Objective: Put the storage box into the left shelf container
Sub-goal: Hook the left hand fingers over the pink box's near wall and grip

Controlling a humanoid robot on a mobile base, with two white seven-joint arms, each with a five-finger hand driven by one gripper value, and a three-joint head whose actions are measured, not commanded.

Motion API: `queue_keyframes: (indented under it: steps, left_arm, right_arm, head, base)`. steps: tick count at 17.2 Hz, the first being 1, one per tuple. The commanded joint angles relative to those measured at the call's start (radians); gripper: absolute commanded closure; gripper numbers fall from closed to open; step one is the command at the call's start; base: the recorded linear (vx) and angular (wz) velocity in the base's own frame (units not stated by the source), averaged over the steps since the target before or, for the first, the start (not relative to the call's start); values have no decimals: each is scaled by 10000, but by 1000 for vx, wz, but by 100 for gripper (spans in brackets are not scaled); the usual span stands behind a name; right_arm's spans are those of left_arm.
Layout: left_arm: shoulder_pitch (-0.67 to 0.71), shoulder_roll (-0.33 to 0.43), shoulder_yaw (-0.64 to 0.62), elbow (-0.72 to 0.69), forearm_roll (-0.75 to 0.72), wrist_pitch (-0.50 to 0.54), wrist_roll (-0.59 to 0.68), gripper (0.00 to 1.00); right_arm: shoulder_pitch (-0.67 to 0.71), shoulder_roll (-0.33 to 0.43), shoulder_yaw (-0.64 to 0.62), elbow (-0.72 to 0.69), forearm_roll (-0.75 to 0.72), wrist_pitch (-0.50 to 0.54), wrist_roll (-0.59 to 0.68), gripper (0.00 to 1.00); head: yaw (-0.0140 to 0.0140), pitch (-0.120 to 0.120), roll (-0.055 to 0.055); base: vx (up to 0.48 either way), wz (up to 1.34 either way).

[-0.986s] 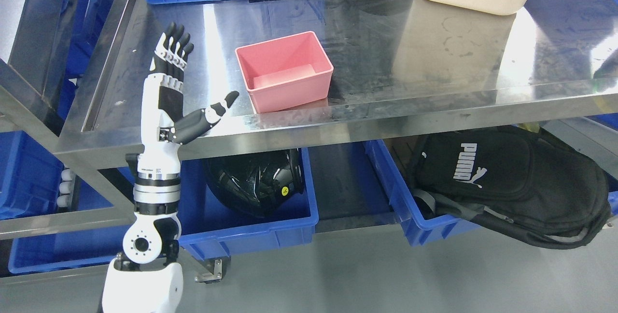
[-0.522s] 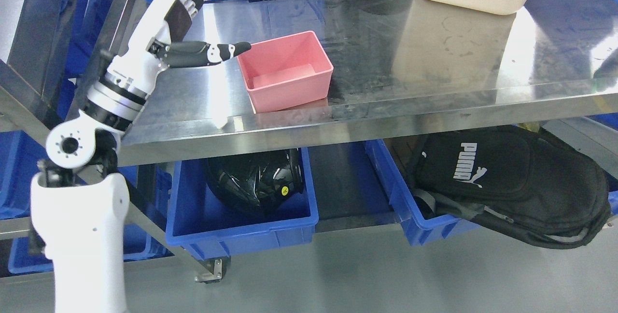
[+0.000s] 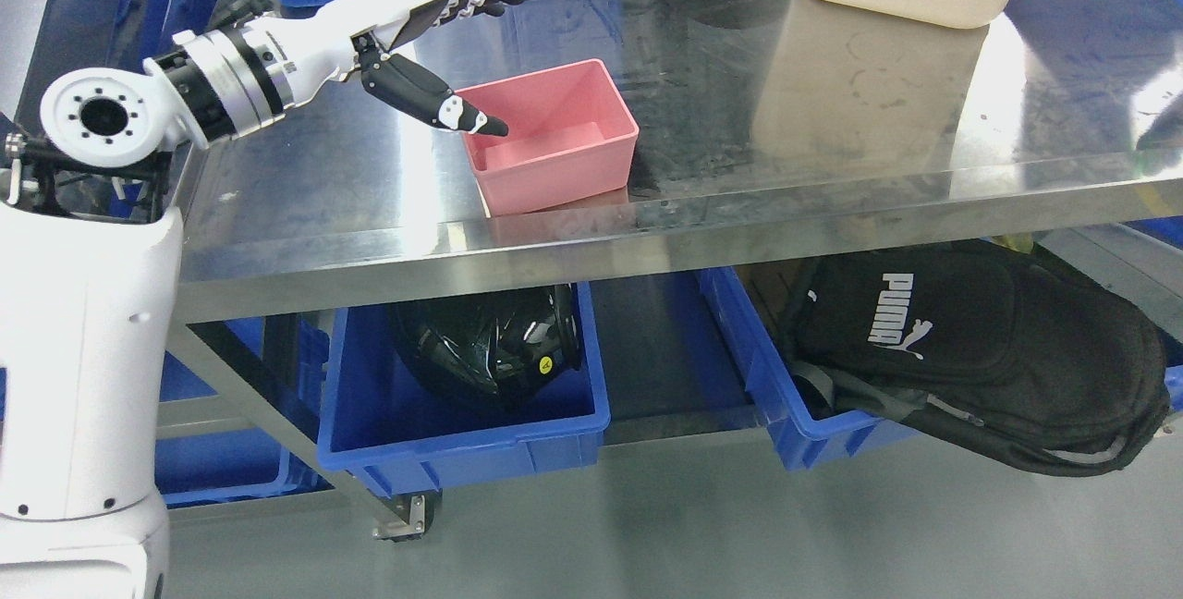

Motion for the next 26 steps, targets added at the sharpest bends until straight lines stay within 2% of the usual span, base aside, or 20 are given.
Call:
queue_keyframes:
  steps: [1, 4, 8, 12, 16, 21, 26]
  left_arm:
    - [-736, -1074, -2275, 1685, -813, 467, -414, 7]
    - [-767, -1858, -2306, 2268, -1349, 482, -800, 9]
    - [-752, -1829, -2245, 2516, -1979, 1003, -1228, 10]
    - [-1363, -1415, -2016, 2409, -2057, 1035, -1260, 10]
    - [-2283, -1460, -1034, 2134, -1996, 1309, -1627, 10]
    - [-2316, -1246, -1079, 1137, -1811, 2368, -2395, 12]
    - [-1673, -281, -2059, 1013, -1673, 2415, -2856, 12]
  right_arm:
    - [93, -175, -31, -175, 15, -7, -1, 0]
    - [93, -175, -46, -175, 15, -7, -1, 0]
    - [93, -175, -46, -175, 15, -7, -1, 0]
    - [93, -175, -46, -175, 15, -7, -1, 0]
    - [93, -175, -46, -175, 15, -7, -1, 0]
    - [93, -175, -46, -175, 15, -7, -1, 0]
    - [93, -175, -46, -175, 15, -7, -1, 0]
  head:
    - [0, 0, 0]
    - [0, 0, 0]
    - [0, 0, 0]
    - [0, 0, 0]
    - [0, 0, 0]
    - [0, 0, 0]
    - [0, 2, 0]
  base:
    - [0, 0]
    - [0, 0]
    - [0, 0]
    - [0, 0]
    - [0, 0]
    - [5, 10]
    - [0, 0]
